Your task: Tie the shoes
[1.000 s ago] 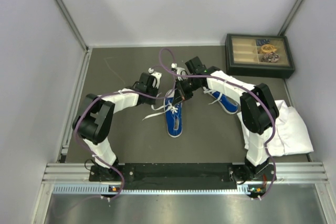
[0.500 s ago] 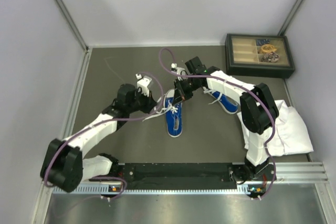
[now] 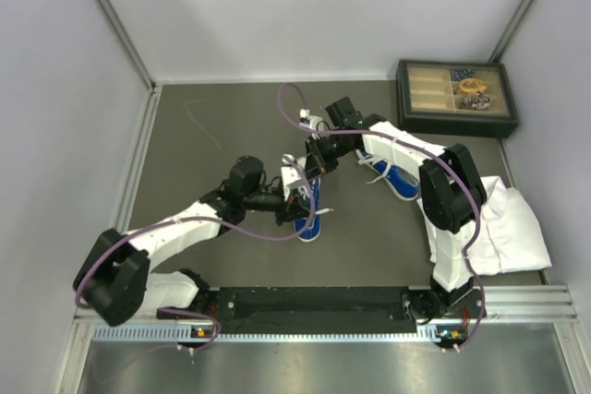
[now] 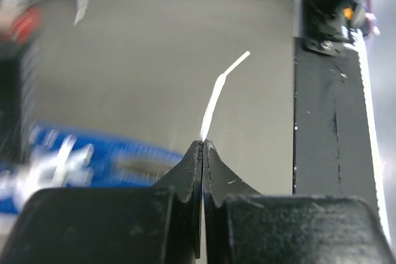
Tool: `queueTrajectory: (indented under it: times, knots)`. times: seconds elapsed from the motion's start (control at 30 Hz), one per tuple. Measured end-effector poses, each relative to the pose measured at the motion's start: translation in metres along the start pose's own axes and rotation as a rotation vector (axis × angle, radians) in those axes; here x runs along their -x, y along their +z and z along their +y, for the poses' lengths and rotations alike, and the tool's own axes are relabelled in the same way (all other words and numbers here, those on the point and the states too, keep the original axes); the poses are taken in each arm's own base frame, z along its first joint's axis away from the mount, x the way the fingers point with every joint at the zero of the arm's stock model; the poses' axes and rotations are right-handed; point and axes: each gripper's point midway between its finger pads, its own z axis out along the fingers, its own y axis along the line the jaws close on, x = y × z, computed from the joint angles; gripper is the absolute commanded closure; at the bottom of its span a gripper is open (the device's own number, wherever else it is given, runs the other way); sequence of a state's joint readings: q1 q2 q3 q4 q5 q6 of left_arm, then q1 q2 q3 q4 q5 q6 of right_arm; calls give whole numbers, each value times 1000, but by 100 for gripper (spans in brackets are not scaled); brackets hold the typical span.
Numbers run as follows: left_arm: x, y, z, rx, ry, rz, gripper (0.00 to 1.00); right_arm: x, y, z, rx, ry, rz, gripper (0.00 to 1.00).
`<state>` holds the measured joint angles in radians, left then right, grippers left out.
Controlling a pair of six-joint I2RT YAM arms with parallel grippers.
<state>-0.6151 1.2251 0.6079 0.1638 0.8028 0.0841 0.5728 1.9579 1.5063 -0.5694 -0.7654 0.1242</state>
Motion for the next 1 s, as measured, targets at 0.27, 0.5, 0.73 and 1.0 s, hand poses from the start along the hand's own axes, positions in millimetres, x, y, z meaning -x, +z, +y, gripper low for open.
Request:
queueTrajectory:
  times: [0.27, 0.5, 0.73, 1.0]
  knots:
    - [9, 60, -8, -203, 202, 24, 100, -4, 1, 6, 72, -85, 39, 100]
    - [14, 85, 8, -259, 358, 10, 100, -3, -5, 14, 120, -160, 53, 100]
    - [21, 95, 26, -193, 510, -50, 54, -7, -4, 6, 149, -161, 70, 100]
    - [38, 67, 18, -112, 458, -56, 51, -10, -3, 3, 155, -167, 78, 100]
